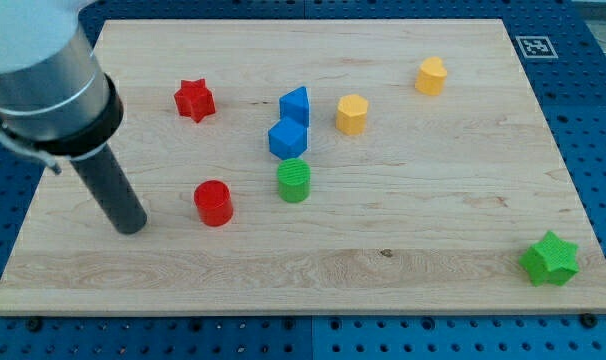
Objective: Slightly touch the red star with the arm
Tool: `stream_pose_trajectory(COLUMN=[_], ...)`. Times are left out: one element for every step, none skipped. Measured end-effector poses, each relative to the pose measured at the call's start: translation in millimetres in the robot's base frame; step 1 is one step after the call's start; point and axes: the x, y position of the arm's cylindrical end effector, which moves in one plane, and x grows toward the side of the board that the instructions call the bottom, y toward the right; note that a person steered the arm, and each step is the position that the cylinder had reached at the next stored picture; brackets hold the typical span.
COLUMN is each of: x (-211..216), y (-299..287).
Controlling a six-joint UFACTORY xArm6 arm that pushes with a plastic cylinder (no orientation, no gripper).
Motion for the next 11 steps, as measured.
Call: stream_pose_trajectory(x=[-29,-69,-99,-120,-138,-147,-148,-145,-126,-98,-63], y=[0,0,0,0,2,7,13,24,36,48,60])
